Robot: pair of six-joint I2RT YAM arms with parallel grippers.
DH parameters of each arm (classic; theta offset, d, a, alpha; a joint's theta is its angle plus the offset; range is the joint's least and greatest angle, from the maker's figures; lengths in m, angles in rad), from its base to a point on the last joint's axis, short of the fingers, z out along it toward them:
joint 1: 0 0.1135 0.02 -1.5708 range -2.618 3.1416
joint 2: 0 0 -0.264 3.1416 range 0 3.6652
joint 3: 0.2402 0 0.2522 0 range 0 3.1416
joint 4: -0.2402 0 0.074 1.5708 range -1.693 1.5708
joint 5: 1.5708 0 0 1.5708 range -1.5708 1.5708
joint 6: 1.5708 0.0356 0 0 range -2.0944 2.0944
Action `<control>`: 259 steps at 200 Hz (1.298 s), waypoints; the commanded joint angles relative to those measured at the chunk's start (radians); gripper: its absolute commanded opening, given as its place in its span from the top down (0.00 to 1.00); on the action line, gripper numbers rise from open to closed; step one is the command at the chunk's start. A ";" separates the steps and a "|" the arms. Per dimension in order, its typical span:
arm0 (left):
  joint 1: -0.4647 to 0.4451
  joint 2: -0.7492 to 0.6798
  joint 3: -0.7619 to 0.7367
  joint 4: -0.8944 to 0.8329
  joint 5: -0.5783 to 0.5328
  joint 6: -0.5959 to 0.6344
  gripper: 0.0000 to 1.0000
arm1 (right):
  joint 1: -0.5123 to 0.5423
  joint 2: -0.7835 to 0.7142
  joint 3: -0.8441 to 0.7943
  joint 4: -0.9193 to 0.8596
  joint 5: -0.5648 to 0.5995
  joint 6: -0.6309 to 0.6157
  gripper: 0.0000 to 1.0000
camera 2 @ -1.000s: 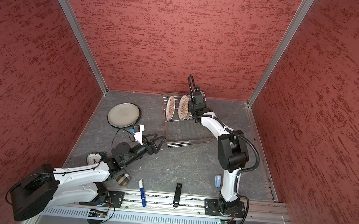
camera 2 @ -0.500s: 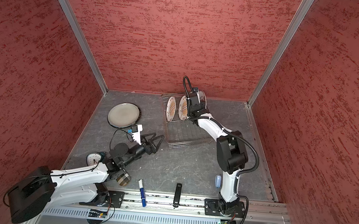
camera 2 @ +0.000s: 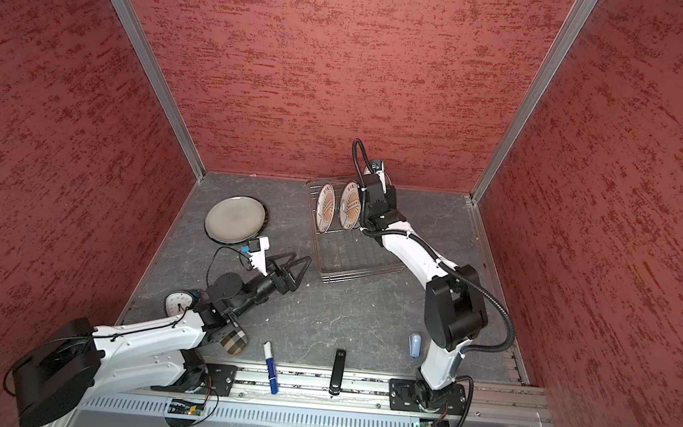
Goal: Unload the plates from the dish rack
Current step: 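Close the right gripper on the printed plate's rim and lift it out, then bring the printed plate toward the left gripper while the left gripper grasps its rim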
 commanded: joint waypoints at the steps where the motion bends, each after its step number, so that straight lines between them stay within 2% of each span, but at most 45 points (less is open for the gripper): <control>1: -0.002 -0.019 -0.010 -0.007 -0.010 0.002 0.01 | 0.018 -0.082 -0.034 0.098 0.081 -0.030 0.95; 53: -0.002 -0.033 -0.021 -0.008 -0.016 -0.001 0.00 | 0.023 -0.249 -0.173 0.136 0.084 0.023 0.95; 98: -0.007 -0.035 -0.026 0.022 0.030 -0.015 0.00 | 0.027 -0.448 -0.343 0.183 0.036 0.082 0.96; 123: -0.008 -0.046 -0.032 0.022 0.034 -0.012 0.01 | 0.027 -0.593 -0.475 0.232 -0.039 0.128 0.97; 149: -0.010 -0.052 -0.041 0.035 0.049 -0.006 0.00 | 0.026 -0.747 -0.602 0.261 -0.182 0.206 0.98; 168: -0.011 -0.053 -0.040 0.046 0.107 0.040 0.00 | 0.024 -0.836 -0.679 0.276 -0.301 0.264 1.00; 194: -0.010 -0.071 -0.037 0.009 0.113 0.088 0.01 | 0.022 -0.924 -0.772 0.337 -0.467 0.345 1.00; 224: 0.050 -0.093 -0.036 -0.047 0.191 0.039 0.01 | 0.020 -0.989 -0.883 0.479 -0.681 0.445 1.00; 242: 0.100 -0.102 -0.071 0.005 0.260 0.000 0.01 | 0.021 -1.012 -0.954 0.600 -0.795 0.515 1.00; 259: 0.105 -0.110 -0.096 0.048 0.269 -0.016 0.00 | 0.021 -1.015 -1.016 0.710 -0.865 0.582 1.00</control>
